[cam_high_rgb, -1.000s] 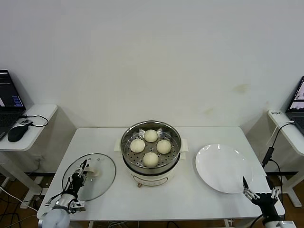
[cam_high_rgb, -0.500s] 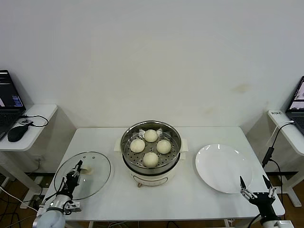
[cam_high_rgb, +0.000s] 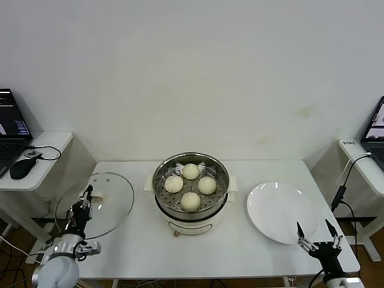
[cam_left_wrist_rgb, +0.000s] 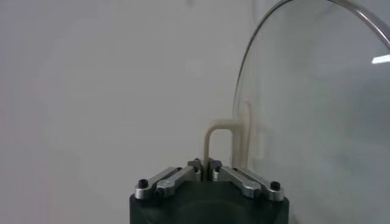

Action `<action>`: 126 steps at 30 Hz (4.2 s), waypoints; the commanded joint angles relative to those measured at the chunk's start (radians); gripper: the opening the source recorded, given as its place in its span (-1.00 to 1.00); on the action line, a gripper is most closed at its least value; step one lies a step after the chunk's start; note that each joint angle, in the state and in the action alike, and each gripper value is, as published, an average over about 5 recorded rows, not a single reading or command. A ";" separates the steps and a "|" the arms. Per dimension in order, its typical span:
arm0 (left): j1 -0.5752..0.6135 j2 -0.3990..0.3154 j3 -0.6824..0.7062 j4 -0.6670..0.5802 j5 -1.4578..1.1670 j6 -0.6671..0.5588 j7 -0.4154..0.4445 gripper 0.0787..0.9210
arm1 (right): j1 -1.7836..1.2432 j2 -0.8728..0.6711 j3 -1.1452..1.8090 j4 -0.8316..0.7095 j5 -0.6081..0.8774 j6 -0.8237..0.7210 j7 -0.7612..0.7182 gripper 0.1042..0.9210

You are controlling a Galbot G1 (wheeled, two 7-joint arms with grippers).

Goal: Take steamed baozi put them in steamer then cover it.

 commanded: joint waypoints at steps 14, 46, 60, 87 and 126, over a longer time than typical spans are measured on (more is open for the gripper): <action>-0.161 0.125 0.327 -0.289 -0.136 0.314 0.167 -0.87 | 0.021 0.089 -0.046 -0.023 -0.249 0.041 0.044 0.76; -0.427 -0.310 0.653 -0.120 0.306 0.464 0.434 -0.87 | 0.050 0.195 -0.039 -0.076 -0.469 0.089 0.089 0.76; -0.442 -0.387 0.673 -0.019 0.403 0.445 0.436 -0.87 | 0.054 0.194 -0.044 -0.107 -0.476 0.100 0.096 0.76; -0.427 -0.407 0.660 0.054 0.439 0.428 0.416 -0.87 | 0.053 0.194 -0.062 -0.115 -0.476 0.102 0.096 0.76; 0.118 -0.102 0.302 -0.554 -0.396 0.268 0.131 0.76 | 0.038 0.174 -0.071 -0.116 -0.434 0.103 0.085 0.76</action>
